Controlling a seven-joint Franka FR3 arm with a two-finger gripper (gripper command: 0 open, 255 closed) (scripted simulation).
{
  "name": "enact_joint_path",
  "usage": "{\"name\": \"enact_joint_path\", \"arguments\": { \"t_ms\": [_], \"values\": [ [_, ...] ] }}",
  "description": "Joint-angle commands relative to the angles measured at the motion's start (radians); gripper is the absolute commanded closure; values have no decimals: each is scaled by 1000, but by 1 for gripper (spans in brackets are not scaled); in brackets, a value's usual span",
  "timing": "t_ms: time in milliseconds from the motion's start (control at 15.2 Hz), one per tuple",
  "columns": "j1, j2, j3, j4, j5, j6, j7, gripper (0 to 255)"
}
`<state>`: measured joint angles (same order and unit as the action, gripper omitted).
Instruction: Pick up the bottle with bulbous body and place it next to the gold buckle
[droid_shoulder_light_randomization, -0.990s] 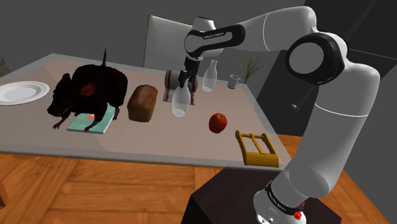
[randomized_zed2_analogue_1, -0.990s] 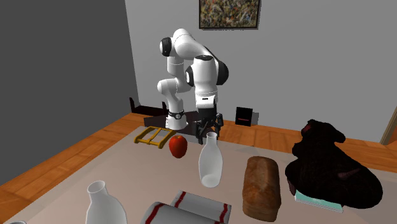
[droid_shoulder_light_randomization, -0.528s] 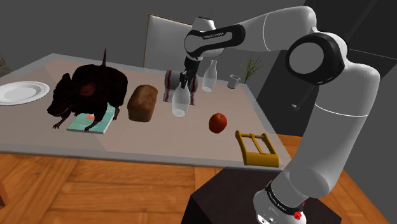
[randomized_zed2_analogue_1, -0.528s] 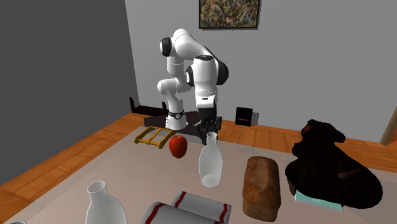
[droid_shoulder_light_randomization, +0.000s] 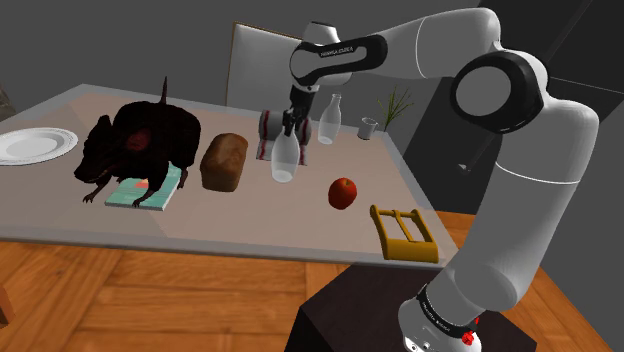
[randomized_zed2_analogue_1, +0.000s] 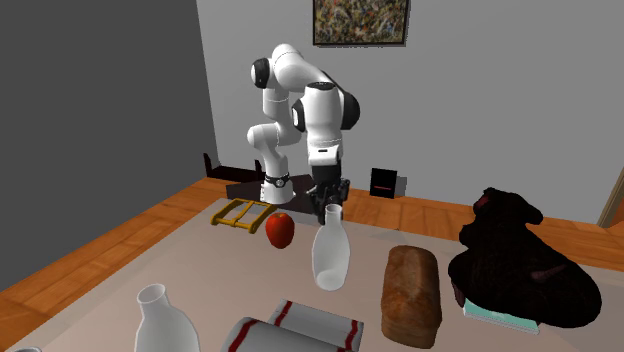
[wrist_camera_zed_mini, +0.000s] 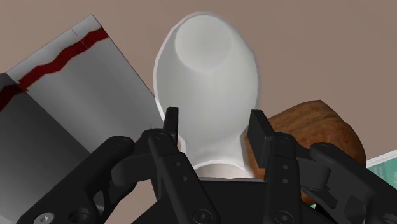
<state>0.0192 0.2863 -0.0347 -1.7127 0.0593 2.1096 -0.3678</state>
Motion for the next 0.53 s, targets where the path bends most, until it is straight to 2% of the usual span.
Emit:
{"name": "enact_joint_path", "arguments": {
  "t_ms": [0, 462],
  "values": [
    [-1, -9, -1, 13, 0, -21, -1, 255],
    [-1, -26, -2, 83, -3, -109, 4, 255]
  ]
}}
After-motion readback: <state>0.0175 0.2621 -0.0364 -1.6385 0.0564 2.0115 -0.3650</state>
